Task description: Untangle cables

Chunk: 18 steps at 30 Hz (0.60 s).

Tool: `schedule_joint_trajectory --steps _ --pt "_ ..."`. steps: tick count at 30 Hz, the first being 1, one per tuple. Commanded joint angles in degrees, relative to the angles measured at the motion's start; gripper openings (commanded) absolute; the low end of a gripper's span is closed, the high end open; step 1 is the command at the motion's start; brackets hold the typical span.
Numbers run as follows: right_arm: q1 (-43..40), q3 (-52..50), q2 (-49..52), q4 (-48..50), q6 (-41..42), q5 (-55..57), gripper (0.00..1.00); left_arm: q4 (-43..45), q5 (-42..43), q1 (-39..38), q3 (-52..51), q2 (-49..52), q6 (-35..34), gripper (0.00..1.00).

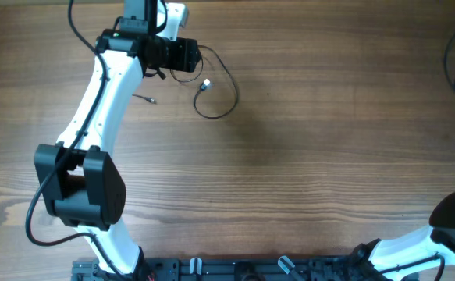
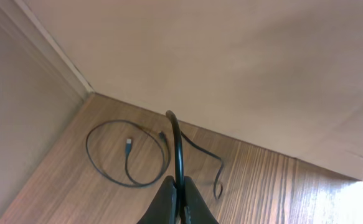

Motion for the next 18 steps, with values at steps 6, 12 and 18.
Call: schedule_joint_trajectory --steps 6,12,18 --pt "-0.4 1.0 9.0 0.6 1.7 -5.8 0.05 0.4 -0.2 -0.7 -0.1 -2.2 0.2 0.71" --pt "-0.6 1.0 14.2 0.7 2.4 -5.8 0.05 0.3 -0.2 -0.7 -0.1 -2.2 0.2 0.71" --pt "-0.6 1.0 19.0 -0.6 4.1 -4.7 0.05 0.1 -0.1 -0.7 -0.1 -2.2 0.2 0.71"
